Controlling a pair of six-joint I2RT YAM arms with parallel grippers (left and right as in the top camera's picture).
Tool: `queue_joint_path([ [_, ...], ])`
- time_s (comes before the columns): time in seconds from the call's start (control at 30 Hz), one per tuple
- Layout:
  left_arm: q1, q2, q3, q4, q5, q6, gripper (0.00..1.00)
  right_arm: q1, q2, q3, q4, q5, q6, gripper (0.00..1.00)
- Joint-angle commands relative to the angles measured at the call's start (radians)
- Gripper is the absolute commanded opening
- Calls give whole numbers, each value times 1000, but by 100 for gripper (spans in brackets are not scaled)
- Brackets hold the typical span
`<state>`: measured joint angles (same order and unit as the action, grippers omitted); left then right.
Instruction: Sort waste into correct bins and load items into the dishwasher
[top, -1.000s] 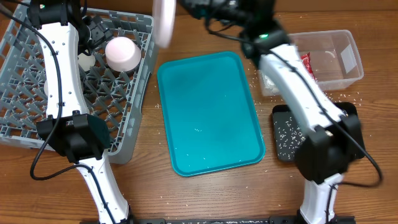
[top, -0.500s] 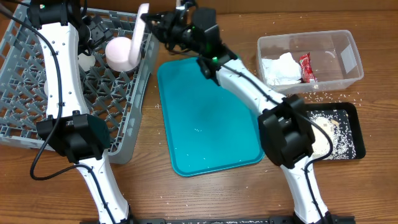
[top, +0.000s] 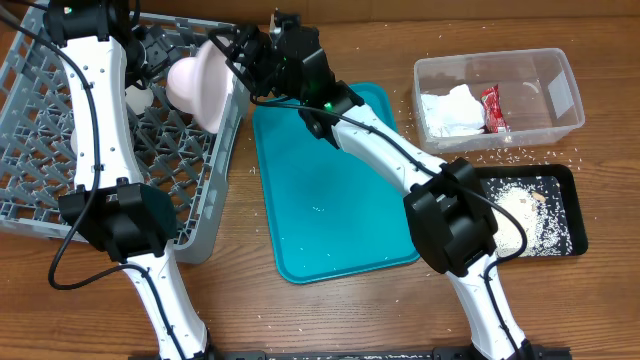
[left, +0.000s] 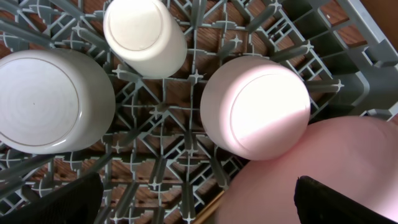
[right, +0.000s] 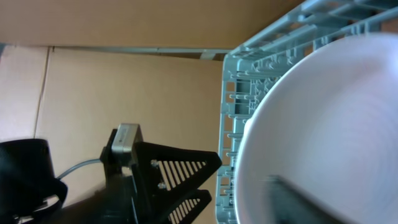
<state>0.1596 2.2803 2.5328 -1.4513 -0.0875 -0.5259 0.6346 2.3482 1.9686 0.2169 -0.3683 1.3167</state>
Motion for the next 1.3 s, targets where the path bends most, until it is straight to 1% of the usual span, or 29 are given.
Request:
queue_joint_path([
  [0.0,4,-23,21,0,-13,-21,100,-20,-9,26,11,-56,-163,100],
  [0.07,4,-23,21,0,-13,-21,100,-38,-16,38,-5,-79,-173,100],
  [0.2,4,-23,21,0,-13,-21,100,-102,-68,43,-109,-90,-177,100],
  [0.3,4,-23,21,0,-13,-21,100,-152,-118,43,-215,-89,-240,100],
  [0.4,4,-23,21,0,-13,-21,100,-205,-198,43,-409,-47,-354,100],
  [0.5,4,-23,21,0,-13,-21,100,-249,-290,43,-632,59,-460,100],
  [0.63,4,-23,21,0,-13,-21,100,-304,-415,43,-898,171,-565,100],
  [0.77,4,-23,21,0,-13,-21,100,-367,-541,43,-1151,182,-662,100],
  [0.9,4,-23,21,0,-13,-21,100,-395,-651,43,-1381,204,-709,100],
  [0.93,4,-23,21,0,-13,-21,100,-396,-667,43,-1414,213,-719,100],
  [1.13,4,-23,21,0,-13,-21,100,-396,-800,43,-1694,430,-723,100],
  [1.27,4,-23,21,0,-13,-21,100,-396,-846,43,-1881,448,-722,100],
])
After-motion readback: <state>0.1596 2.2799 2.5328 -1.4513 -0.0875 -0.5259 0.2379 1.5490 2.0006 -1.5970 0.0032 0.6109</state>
